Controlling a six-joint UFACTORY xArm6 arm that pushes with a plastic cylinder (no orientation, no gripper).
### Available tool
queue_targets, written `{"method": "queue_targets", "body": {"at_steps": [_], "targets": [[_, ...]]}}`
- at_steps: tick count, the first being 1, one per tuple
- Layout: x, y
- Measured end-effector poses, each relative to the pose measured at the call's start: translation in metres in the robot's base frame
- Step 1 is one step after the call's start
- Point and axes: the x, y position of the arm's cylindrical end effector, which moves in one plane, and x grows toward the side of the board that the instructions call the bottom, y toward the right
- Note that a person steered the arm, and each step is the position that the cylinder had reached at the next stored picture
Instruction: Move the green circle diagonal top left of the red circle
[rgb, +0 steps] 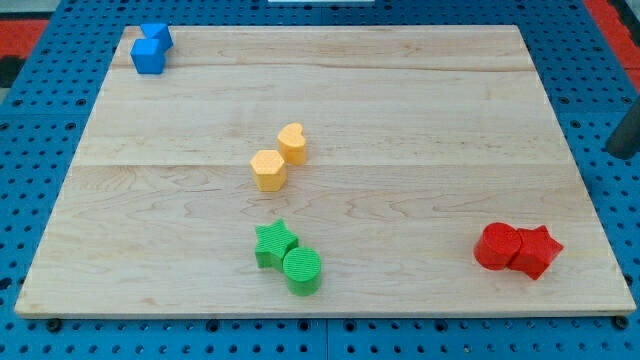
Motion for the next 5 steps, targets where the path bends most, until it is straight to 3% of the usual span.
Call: {"method": "queue_targets", "body": {"at_steps": [1, 4, 5], "targets": [[0.002, -0.024], [0.024, -0.218], [0.024, -0.218]]}}
